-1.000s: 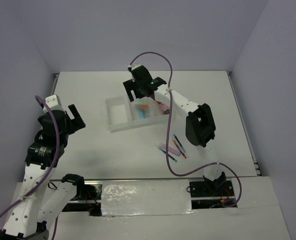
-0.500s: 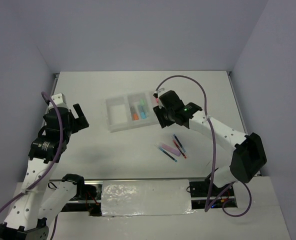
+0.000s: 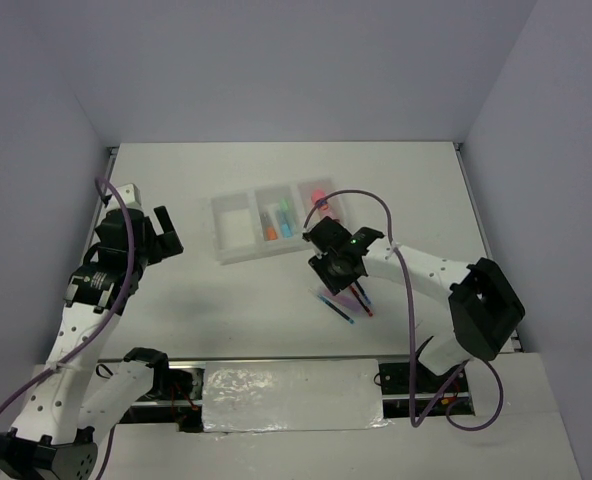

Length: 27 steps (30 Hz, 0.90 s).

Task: Sort the stationery into containers
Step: Pick up the pen from the center of the board.

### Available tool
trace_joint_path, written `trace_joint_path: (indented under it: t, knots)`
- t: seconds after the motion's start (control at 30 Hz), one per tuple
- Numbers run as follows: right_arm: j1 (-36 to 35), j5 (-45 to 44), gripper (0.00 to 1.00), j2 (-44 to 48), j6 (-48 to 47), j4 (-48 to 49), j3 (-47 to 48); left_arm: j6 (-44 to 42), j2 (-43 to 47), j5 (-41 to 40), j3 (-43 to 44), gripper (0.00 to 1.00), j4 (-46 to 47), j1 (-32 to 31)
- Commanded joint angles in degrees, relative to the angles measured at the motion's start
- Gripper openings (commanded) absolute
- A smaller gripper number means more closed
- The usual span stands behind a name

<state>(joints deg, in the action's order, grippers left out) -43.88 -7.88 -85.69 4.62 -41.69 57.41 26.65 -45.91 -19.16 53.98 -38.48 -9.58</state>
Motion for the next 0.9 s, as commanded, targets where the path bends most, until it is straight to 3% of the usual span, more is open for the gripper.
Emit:
trace_joint_path:
  t: [0.0, 0.17, 0.8, 0.87]
  knots:
    - [-0.5, 0.8, 0.48, -1.4, -0.5, -0.4, -0.2, -1.5, 0.5, 0.5, 0.0, 0.99, 2.4, -0.3]
    - [-0.9, 0.6, 0.42, -4.8, -0.6, -0.7, -0.2, -1.7, 0.9, 0.7, -0.1, 0.99, 2.5, -0.3]
    - [-0.9, 4.5, 0.42, -12.7, -3.0, -1.3, 3.2, -1.7, 1.8, 0.3, -0.1, 0.99, 2.4, -0.3]
    - [-0.9, 5.1, 0.37, -12.8, -3.3, -1.1, 3.7, -1.7, 1.7, 0.3, -0.1, 0.99, 2.4, -0.3]
